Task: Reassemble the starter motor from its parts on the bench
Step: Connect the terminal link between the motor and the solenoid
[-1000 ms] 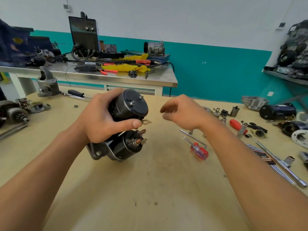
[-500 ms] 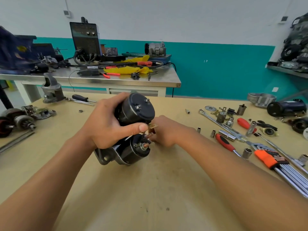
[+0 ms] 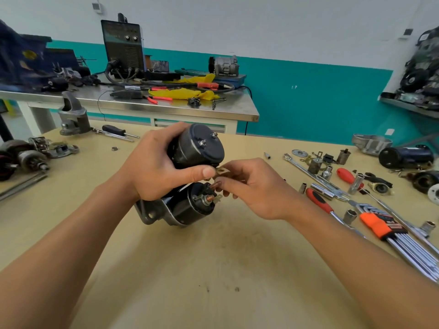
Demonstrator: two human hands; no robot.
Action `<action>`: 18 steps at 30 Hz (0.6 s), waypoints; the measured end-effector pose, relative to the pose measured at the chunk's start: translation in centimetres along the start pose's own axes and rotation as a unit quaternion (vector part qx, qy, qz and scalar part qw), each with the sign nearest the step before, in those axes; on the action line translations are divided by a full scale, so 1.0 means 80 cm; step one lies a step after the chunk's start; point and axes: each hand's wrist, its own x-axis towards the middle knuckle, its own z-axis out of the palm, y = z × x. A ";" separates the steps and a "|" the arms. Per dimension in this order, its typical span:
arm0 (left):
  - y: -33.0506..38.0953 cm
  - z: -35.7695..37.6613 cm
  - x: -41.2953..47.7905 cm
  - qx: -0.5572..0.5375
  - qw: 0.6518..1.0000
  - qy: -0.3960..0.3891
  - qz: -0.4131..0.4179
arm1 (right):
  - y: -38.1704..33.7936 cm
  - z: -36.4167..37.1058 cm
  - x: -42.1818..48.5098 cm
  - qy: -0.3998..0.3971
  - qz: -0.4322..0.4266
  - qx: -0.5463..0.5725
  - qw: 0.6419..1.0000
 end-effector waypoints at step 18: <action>0.000 0.000 0.001 -0.006 1.000 0.009 -0.014 | -0.013 -0.001 -0.013 0.073 -0.121 -0.113 0.983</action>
